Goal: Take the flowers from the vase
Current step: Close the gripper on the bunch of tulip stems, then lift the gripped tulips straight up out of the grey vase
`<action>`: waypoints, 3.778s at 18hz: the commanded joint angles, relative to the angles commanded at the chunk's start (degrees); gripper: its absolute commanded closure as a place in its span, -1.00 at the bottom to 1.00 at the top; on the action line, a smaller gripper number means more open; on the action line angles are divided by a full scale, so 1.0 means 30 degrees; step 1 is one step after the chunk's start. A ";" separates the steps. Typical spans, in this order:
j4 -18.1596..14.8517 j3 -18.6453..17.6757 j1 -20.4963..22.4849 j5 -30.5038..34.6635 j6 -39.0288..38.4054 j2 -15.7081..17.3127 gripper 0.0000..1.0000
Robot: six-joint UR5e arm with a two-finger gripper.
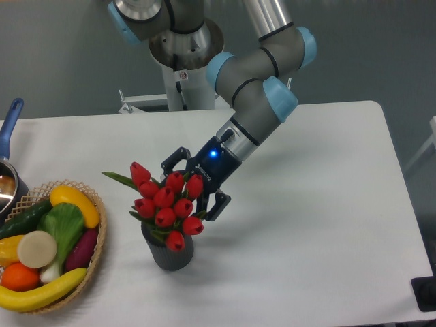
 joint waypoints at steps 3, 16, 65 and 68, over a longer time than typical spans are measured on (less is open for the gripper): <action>0.0000 0.0146 -0.0029 0.0000 0.0000 -0.0087 -1.00; 0.0000 0.0527 -0.0176 -0.0029 -0.0059 -0.0352 0.13; -0.0234 0.3691 0.0409 0.0059 -1.1512 0.4306 0.28; -0.0205 0.3720 0.0614 0.0088 -1.1543 0.4307 0.28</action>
